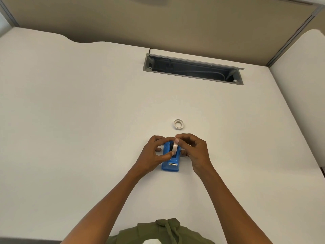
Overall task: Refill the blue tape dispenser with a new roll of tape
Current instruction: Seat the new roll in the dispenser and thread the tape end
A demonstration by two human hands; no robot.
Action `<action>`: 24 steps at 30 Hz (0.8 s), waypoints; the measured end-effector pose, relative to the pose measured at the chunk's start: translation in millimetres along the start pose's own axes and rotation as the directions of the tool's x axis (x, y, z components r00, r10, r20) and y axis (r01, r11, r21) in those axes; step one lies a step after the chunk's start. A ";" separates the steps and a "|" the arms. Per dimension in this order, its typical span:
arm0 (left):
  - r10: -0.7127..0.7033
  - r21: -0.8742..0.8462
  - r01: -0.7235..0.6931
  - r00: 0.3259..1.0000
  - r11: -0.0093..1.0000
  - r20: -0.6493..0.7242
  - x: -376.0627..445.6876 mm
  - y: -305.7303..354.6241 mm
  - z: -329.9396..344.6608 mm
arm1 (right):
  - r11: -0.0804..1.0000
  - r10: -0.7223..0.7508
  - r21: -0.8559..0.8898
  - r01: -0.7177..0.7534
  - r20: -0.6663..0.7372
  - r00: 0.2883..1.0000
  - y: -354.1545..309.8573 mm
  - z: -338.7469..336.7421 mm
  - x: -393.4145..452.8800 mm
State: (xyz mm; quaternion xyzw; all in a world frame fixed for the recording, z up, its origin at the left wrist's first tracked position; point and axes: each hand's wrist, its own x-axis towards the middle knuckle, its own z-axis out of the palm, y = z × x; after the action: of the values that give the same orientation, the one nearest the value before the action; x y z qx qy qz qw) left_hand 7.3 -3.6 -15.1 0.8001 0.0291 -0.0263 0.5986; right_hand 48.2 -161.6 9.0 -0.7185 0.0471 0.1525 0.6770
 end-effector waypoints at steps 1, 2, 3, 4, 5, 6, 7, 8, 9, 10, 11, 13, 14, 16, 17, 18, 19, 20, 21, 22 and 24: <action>-0.002 0.005 0.002 1.000 1.000 -0.003 0.2 0.3 0.6 | 0.999 -0.034 -0.026 0.034 -0.002 0.999 0.6 -0.9 -2.4; -0.003 0.006 0.003 1.000 1.000 -0.005 0.4 0.6 1.1 | 0.997 -0.064 -0.053 0.064 0.002 0.998 1.6 -2.3 -4.8; -0.005 0.006 0.005 1.000 1.000 -0.005 0.5 0.8 1.2 | 0.993 -0.088 -0.082 0.088 0.010 0.996 2.9 -4.0 -6.8; -0.007 0.005 0.007 1.000 1.000 -0.004 0.7 0.8 1.1 | 0.988 -0.108 -0.112 0.110 0.025 0.994 4.2 -5.9 -8.5; -0.007 0.006 0.007 1.000 1.000 -0.004 0.9 0.8 1.2 | 0.981 -0.126 -0.141 0.131 0.043 0.991 5.0 -7.7 -10.3; -0.003 0.006 0.003 1.000 1.000 -0.004 1.0 0.6 1.3 | 0.975 -0.138 -0.170 0.147 0.062 0.988 5.4 -8.9 -11.8; 0.002 0.006 -0.002 1.000 1.000 -0.006 0.5 0.2 1.2 | 0.967 -0.147 -0.199 0.160 0.078 0.986 5.3 -9.4 -12.8; 0.006 0.004 -0.006 1.000 1.000 -0.006 0.3 -0.1 1.2 | 0.959 -0.156 -0.224 0.172 0.088 0.984 5.1 -9.3 -13.3; 0.009 0.002 -0.009 1.000 1.000 -0.005 -0.3 -0.6 1.0 | 0.953 -0.166 -0.241 0.184 0.095 0.982 4.7 -8.7 -13.5; 0.010 0.001 -0.010 1.000 1.000 -0.003 -0.7 -1.1 0.7 | 0.949 -0.175 -0.248 0.194 0.098 0.980 4.2 -7.5 -13.5; 0.013 0.004 -0.013 1.000 1.000 0.001 -1.3 -1.8 0.4 | 0.948 -0.178 -0.249 0.197 0.097 0.979 3.7 -6.4 -13.3; 0.031 0.023 -0.031 0.999 0.999 0.013 -2.3 -3.0 0.2 | 0.953 -0.167 -0.240 0.182 0.082 0.983 3.1 -4.7 -12.0; 0.038 0.033 -0.039 0.999 0.999 0.018 -2.7 -3.5 0.3 | 0.957 -0.159 -0.234 0.172 0.073 0.985 2.8 -4.0 -11.1; 0.035 0.046 -0.036 0.999 0.998 0.022 -2.6 -4.2 0.9 | 0.962 -0.148 -0.225 0.157 0.059 0.987 2.6 -3.2 -8.7; 0.032 0.052 -0.034 0.999 0.998 0.024 -2.5 -4.4 1.0 | 0.964 -0.143 -0.219 0.151 0.051 0.988 2.5 -2.9 -7.2; 0.032 0.056 -0.033 0.999 0.998 0.027 -2.0 -4.5 1.3 | 0.967 -0.135 -0.211 0.141 0.043 0.990 2.1 -2.7 -5.7; 0.032 0.058 -0.034 0.999 0.998 0.029 -1.9 -4.7 1.2 | 0.972 -0.123 -0.198 0.128 0.036 0.992 1.7 -2.7 -4.1; 0.033 0.059 -0.035 0.999 0.998 0.031 -1.7 -4.9 0.9 | 0.977 -0.108 -0.182 0.112 0.031 0.994 1.3 -2.5 -2.8; 0.033 0.061 -0.034 0.999 0.998 0.031 -1.8 -5.0 0.6 | 0.982 -0.092 -0.164 0.095 0.029 0.995 0.9 -2.5 -1.6; 0.032 0.063 -0.034 0.999 0.997 0.030 -1.7 -5.1 0.6 | 0.986 -0.076 -0.148 0.079 0.028 0.997 0.5 -2.6 -0.7; 0.028 0.064 -0.030 0.999 0.998 0.026 -1.6 -5.2 1.1 | 0.992 -0.044 -0.121 0.047 0.027 0.999 0.0 -2.9 1.2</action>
State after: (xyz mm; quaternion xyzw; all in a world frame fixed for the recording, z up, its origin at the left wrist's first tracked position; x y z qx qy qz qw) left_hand 5.2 -3.2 -20.2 0.8188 0.0090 -0.0288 0.5733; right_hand 49.8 -164.3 8.8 -0.7574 0.0132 0.1485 0.6358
